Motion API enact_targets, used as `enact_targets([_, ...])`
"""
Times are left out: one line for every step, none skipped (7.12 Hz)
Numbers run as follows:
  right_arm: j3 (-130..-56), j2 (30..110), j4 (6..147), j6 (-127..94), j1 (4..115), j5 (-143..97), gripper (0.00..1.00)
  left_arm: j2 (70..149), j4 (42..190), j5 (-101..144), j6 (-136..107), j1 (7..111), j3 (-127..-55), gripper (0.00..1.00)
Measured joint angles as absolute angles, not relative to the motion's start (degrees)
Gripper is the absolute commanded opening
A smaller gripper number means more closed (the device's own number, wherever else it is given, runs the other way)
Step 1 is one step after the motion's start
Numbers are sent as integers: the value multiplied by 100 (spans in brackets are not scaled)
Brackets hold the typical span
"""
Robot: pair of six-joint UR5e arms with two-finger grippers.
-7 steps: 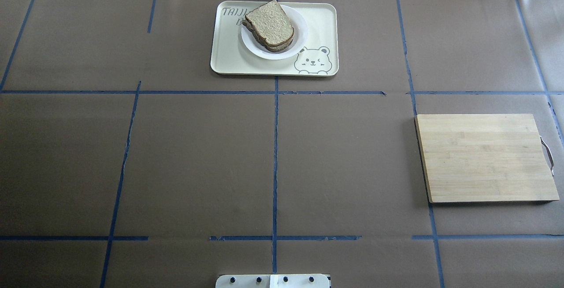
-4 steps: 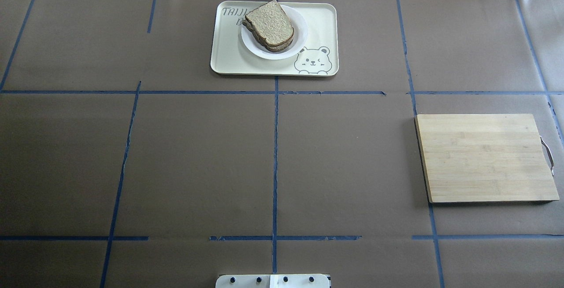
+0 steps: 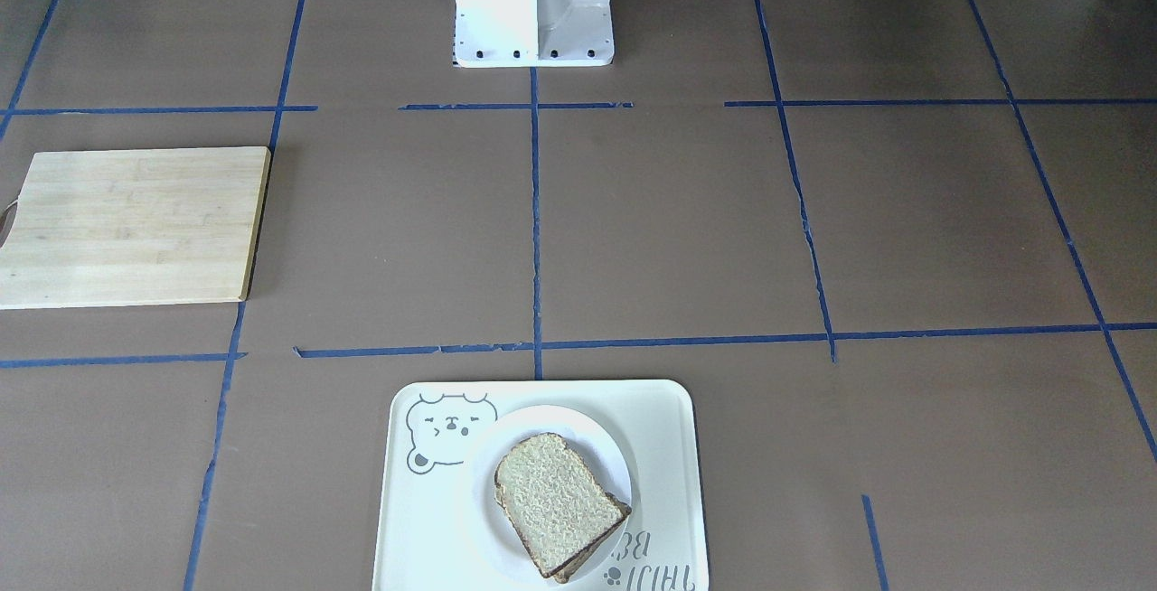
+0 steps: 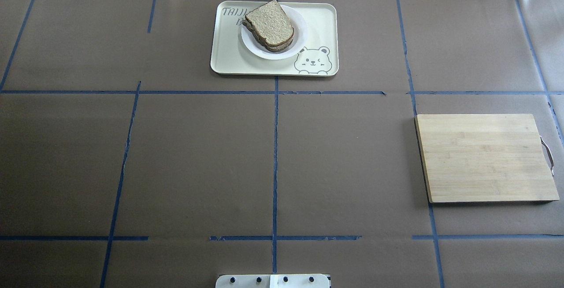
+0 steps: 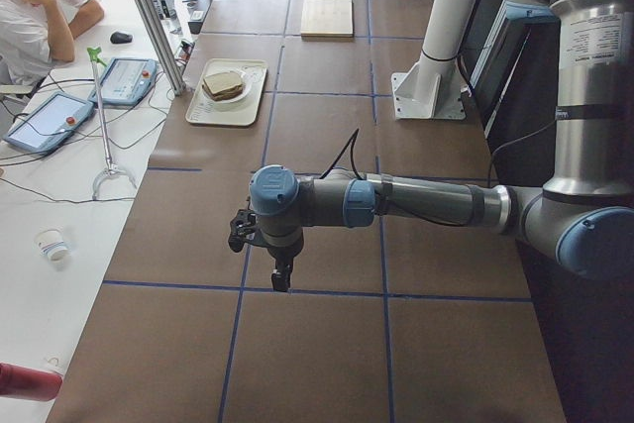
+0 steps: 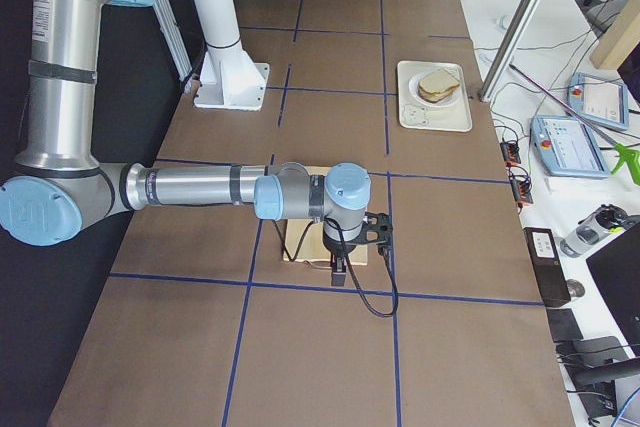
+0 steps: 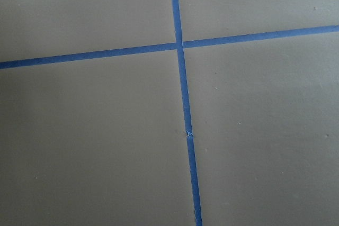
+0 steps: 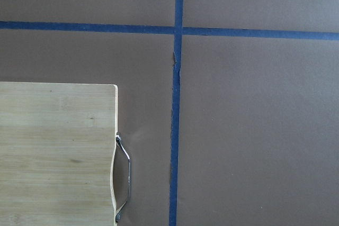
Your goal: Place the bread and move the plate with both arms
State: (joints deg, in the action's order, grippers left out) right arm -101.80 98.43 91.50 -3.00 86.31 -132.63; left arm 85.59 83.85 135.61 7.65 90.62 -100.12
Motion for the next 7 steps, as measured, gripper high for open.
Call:
enact_targets([-10179,9848,9153,-305,8631,-13318,100,8560,8385,13561,768,9061,-10019,100])
enact_targets([-10179,9854,9156,-307,8631,-13342,100,8559,8383,13560,771,9061,-10021,100])
enact_targets([-10180,9868,9152,-306,8631,-13353,100,8555,8379,13546,771,9062,-10011,100])
enact_targets([-10178,9889,9139,-304,8631,-13357,100,8553,8375,13527,770,9061,-9999,100])
enact_targets([-10174,9896,9127,-306,8631,-13359,100,8552,8371,13518,769,9061,-10002,100])
enact_targets([-10172,9895,9117,-307,8631,-13366,100,8552,8366,13510,767,9062,-10004,100])
enact_targets([-10172,9889,9110,-307,8631,-13406,100,8552,8362,13507,765,9061,-10001,100])
